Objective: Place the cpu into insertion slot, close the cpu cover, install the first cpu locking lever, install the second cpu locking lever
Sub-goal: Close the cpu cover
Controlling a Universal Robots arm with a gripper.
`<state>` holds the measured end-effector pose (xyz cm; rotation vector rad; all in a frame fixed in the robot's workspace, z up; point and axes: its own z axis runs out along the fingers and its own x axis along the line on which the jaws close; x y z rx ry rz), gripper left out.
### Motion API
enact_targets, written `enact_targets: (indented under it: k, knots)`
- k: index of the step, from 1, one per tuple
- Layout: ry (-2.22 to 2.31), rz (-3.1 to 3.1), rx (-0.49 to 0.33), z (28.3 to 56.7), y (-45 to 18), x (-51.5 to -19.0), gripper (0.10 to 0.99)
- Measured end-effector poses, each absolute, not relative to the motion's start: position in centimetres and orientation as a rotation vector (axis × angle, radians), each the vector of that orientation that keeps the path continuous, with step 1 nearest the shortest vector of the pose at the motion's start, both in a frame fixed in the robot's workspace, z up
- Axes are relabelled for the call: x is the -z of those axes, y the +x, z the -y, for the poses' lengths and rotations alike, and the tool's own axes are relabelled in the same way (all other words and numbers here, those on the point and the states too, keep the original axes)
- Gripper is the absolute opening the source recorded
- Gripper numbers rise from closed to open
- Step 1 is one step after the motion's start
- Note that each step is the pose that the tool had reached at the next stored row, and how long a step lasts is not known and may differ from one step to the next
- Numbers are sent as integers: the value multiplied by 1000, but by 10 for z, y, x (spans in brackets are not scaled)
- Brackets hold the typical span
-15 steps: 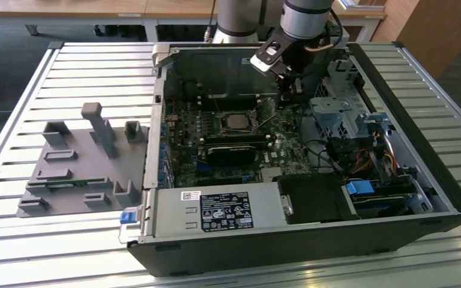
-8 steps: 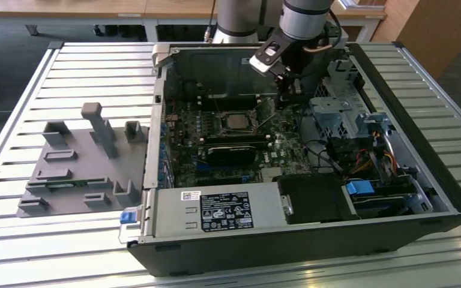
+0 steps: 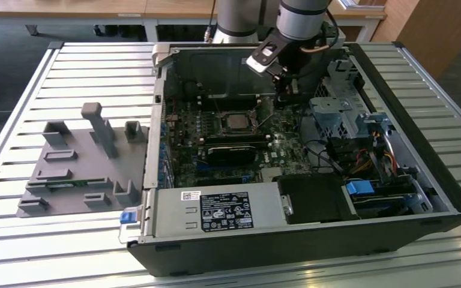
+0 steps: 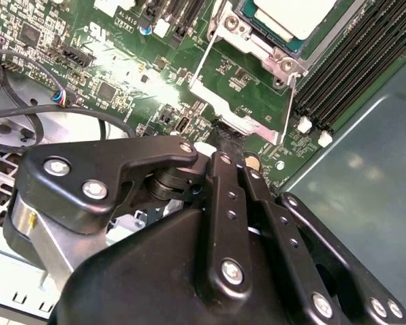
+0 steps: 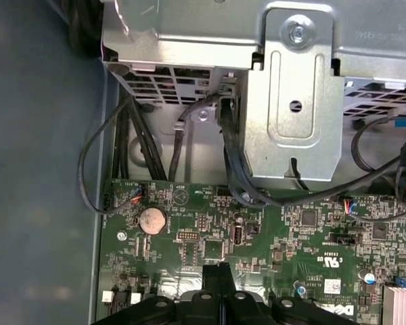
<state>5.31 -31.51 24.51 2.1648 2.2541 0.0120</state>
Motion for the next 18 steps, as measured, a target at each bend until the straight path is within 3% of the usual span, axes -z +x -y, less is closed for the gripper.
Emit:
enact_targets:
  k: [18]
  knots:
    - [2165,-2254,-12,315,41,-245,106]
